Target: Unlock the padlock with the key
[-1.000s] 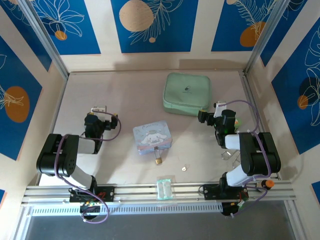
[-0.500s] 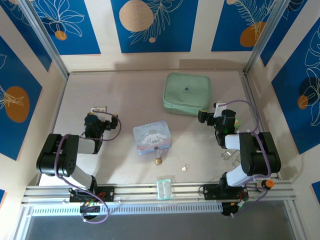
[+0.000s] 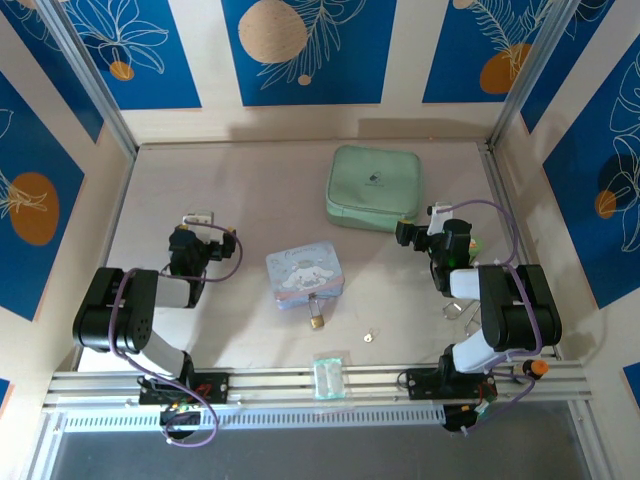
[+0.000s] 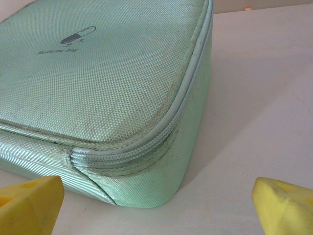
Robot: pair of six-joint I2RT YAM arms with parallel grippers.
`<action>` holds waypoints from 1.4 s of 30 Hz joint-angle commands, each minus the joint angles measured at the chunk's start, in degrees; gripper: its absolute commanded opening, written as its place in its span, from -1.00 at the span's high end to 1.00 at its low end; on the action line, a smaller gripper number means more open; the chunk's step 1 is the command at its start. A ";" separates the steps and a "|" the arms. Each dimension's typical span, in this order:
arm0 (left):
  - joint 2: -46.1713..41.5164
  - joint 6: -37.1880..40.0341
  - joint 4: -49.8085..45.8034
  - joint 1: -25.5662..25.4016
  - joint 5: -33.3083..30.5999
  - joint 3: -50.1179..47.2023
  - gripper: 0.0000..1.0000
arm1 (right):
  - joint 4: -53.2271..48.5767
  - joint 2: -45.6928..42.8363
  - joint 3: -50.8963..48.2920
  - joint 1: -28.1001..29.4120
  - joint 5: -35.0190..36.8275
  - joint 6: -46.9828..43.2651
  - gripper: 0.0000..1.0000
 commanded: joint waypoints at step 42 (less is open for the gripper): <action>-32.60 -45.11 -50.53 -7.77 13.82 12.22 -0.99 | -66.51 -32.90 15.14 4.58 -14.20 26.82 -0.98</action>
